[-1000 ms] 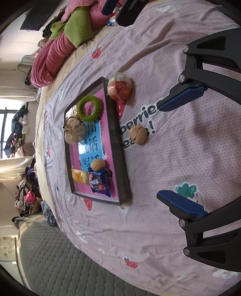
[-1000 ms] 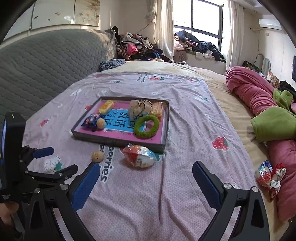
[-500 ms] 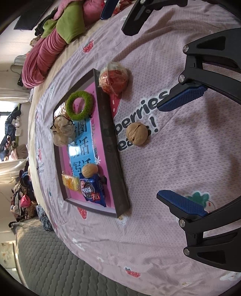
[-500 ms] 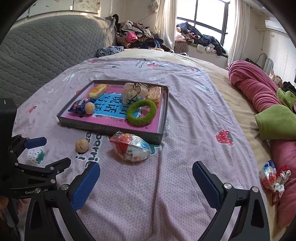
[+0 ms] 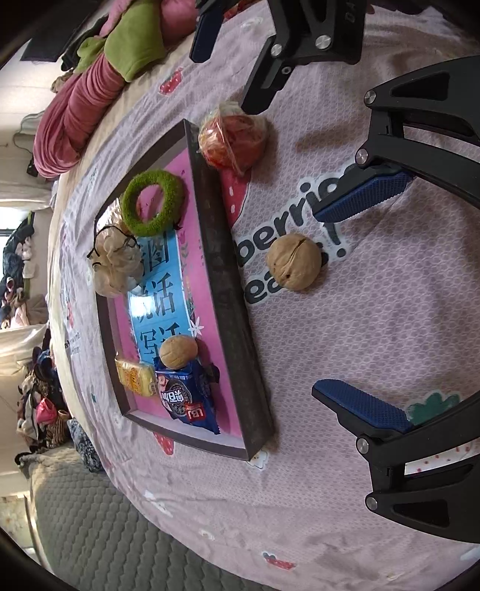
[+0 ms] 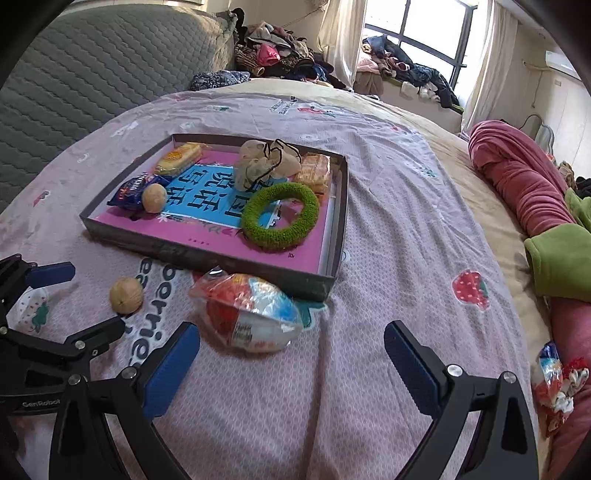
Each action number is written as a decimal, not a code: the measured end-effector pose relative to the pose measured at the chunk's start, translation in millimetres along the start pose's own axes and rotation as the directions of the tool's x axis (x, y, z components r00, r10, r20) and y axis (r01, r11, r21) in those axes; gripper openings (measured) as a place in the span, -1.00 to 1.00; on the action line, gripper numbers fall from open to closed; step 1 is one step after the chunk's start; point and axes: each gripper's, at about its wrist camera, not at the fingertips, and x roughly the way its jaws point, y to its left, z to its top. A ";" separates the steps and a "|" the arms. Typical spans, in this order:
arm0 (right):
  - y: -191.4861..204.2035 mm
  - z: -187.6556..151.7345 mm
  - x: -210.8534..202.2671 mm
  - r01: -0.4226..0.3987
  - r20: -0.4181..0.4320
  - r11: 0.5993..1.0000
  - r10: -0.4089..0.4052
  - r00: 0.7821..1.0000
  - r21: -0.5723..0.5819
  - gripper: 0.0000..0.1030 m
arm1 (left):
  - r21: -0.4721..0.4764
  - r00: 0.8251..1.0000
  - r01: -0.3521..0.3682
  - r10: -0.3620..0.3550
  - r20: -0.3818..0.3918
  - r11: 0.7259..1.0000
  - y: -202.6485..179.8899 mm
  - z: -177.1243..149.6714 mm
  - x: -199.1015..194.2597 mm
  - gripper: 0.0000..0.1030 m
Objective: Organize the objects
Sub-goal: 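Grasp the second walnut with the left tool while the right tool grasps the wrapped blue egg toy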
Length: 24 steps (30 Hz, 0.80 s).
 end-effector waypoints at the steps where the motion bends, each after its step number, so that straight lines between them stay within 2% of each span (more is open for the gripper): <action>1: 0.0 1.0 2.9 0.001 -0.003 1.000 -0.001 1.000 -0.002 0.96 | 0.002 1.000 -0.004 0.004 -0.001 1.000 0.5 1.2 2.4 0.70; 17: 3.0 8.2 29.0 -0.018 0.004 1.000 0.018 1.000 -0.023 0.96 | -0.016 1.000 0.020 -0.021 -0.010 1.000 3.2 10.7 25.6 0.70; 24: 5.4 10.3 40.5 -0.079 0.005 0.997 0.079 0.997 -0.016 0.91 | -0.025 0.999 0.048 -0.048 -0.007 0.999 5.2 13.6 34.1 0.70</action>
